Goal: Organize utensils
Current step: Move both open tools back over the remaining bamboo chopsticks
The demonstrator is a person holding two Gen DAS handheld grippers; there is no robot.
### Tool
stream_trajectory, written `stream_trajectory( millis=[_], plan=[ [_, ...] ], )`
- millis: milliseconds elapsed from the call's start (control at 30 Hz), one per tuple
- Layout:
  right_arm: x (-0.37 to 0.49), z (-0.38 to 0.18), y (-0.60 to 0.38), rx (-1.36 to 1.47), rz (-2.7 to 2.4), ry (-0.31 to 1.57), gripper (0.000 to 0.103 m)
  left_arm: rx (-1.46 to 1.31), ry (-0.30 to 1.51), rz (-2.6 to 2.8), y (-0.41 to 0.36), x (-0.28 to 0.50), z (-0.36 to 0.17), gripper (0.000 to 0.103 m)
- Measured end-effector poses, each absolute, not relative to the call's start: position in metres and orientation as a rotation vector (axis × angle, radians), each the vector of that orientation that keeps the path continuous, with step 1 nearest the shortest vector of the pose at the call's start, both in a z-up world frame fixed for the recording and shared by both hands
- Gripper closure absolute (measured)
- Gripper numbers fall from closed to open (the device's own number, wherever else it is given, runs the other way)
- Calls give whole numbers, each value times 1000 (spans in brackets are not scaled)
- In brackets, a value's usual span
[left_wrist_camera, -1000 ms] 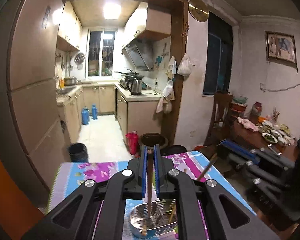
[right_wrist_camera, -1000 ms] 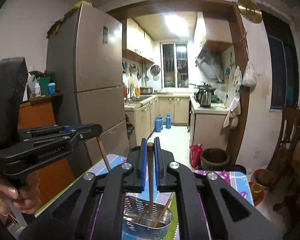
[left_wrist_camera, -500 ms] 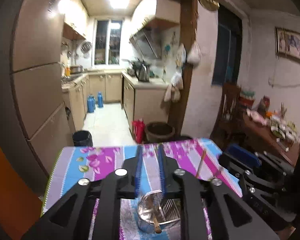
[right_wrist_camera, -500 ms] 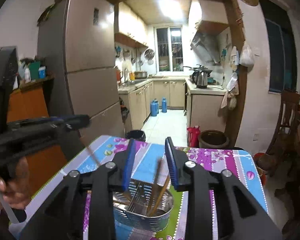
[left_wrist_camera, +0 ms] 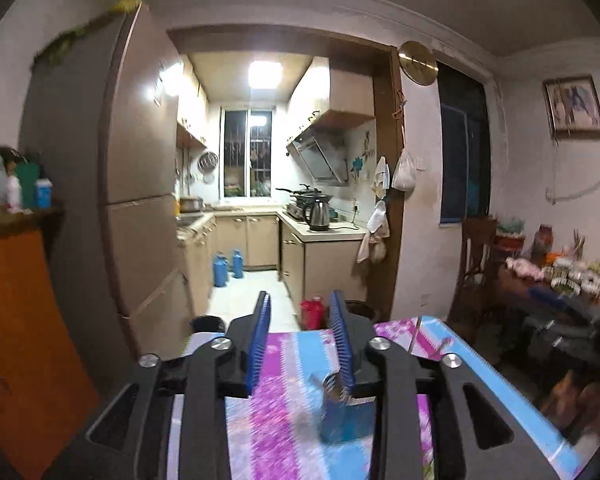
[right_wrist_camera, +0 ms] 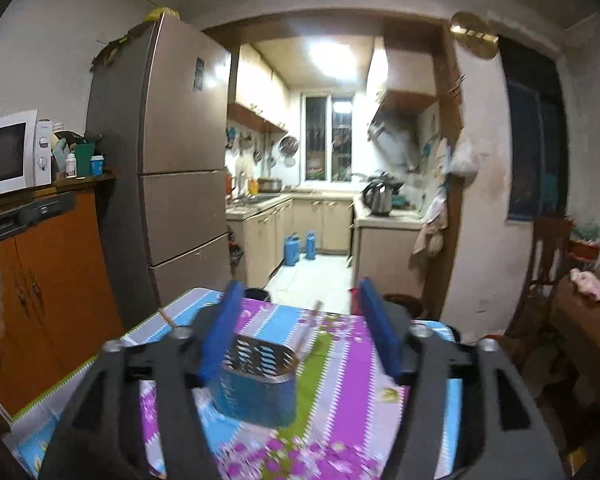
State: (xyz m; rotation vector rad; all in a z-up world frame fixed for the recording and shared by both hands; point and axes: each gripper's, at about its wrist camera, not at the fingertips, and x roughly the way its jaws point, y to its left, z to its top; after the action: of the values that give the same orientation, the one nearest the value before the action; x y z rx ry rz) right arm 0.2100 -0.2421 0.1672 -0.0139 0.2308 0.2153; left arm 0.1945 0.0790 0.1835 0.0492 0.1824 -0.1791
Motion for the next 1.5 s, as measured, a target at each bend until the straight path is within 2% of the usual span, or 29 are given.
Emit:
stream_trajectory(
  millis=[167, 233, 267, 400, 500, 600, 667, 733, 767, 800, 900, 1200, 1367, 1500],
  plan=[
    [143, 147, -281, -1, 174, 249, 36, 130, 180, -174, 91, 129, 162, 60],
    [123, 138, -293, 21, 169, 275, 28, 139, 193, -151, 99, 106, 150, 54],
    [110, 133, -298, 23, 160, 286, 27, 142, 195, -152, 102, 95, 144, 52],
    [53, 99, -302, -25, 94, 343, 27, 230, 270, -166, 99, 46, 97, 52],
    [23, 69, -290, -74, 90, 382, 33, 250, 397, -162, 87, 21, 46, 53],
    [3, 33, -269, -101, 101, 427, 42, 297, 451, -148, 74, 2, -3, 56],
    [-7, 9, -256, -78, 128, 462, 51, 311, 503, -188, 62, -8, -33, 58],
    [-12, -13, -237, -58, 183, 511, 52, 305, 544, -194, 52, -14, -59, 59],
    [-15, -22, -227, -64, 202, 523, 52, 296, 568, -193, 50, -15, -70, 61],
    [-17, -32, -215, -84, 215, 528, 53, 271, 617, -202, 48, -15, -84, 68],
    [-29, -53, -179, -180, 271, 510, 60, 231, 677, -254, 45, -17, -109, 80],
    [-15, -78, -138, -94, 363, 574, 62, 201, 645, -259, 31, -16, -116, 80],
    [-10, -85, -133, -82, 348, 601, 74, 212, 632, -272, 22, -13, -123, 80],
    [-10, -88, -131, -83, 341, 598, 80, 218, 609, -247, 16, -9, -132, 79]
  ],
)
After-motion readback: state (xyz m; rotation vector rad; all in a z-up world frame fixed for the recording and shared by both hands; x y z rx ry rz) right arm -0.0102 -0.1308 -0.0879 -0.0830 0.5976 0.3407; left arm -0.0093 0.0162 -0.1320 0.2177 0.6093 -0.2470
